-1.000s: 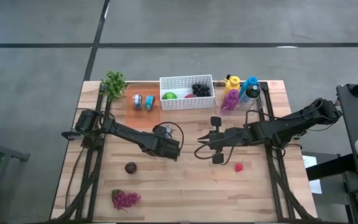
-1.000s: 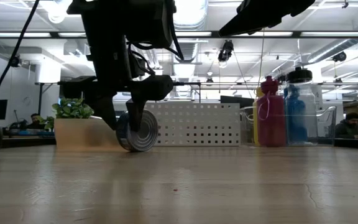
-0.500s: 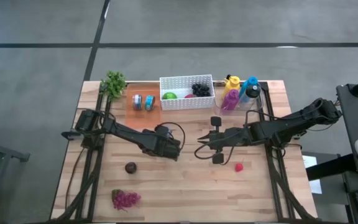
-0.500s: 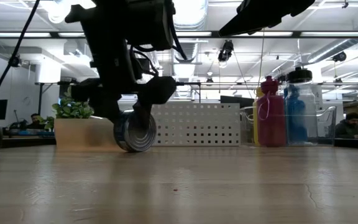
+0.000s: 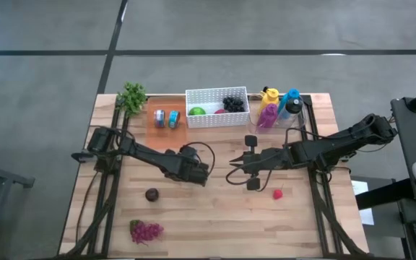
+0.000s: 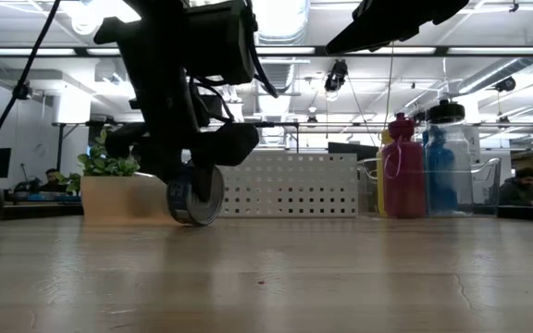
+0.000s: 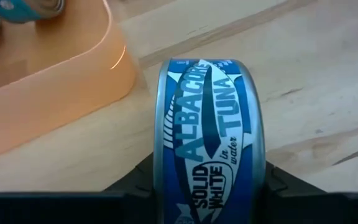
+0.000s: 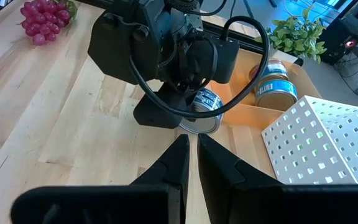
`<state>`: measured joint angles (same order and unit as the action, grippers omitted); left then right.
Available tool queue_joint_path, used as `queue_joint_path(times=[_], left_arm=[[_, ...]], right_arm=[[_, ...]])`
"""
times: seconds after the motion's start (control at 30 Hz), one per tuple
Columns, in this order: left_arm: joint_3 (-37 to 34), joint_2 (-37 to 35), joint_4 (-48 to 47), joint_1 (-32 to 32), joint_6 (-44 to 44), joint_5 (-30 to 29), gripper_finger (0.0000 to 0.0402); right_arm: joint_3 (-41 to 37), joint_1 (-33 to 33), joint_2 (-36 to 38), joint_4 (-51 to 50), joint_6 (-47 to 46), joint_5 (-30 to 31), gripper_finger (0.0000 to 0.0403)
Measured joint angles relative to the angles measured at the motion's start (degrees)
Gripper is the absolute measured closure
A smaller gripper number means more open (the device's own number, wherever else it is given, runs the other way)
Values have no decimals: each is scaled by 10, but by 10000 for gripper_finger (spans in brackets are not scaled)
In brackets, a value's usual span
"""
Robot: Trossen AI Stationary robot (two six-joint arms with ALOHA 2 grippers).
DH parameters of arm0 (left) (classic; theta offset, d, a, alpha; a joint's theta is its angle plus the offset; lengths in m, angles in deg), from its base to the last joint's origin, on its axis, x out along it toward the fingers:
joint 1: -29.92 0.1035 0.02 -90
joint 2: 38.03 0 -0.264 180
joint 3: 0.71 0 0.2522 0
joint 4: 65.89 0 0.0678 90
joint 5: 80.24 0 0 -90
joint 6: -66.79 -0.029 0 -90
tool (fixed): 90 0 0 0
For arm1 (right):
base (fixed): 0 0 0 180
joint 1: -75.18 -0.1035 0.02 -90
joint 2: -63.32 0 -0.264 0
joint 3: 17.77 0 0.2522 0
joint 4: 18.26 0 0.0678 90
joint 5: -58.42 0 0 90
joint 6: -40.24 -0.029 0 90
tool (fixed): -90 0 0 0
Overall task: Pick & Place Food Item
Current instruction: Put the blue tuna can into the orange bin
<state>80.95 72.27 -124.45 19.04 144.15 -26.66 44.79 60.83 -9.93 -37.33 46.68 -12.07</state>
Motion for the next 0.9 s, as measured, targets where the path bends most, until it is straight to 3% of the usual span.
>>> queue_joint_path(times=[0.37,0.6,0.73,0.9], left_arm=[[0,-86,-32,-5,-75,15,271],[0,-166,-124,4,-156,22,271],[-1,-210,-174,30,-216,38,271],[-20,-250,-168,94,-324,102,271]], right_arm=[[0,0,0,0,0,0,374],[0,0,0,0,0,0,374],[0,0,0,0,0,0,374],[0,0,0,0,0,0,374]])
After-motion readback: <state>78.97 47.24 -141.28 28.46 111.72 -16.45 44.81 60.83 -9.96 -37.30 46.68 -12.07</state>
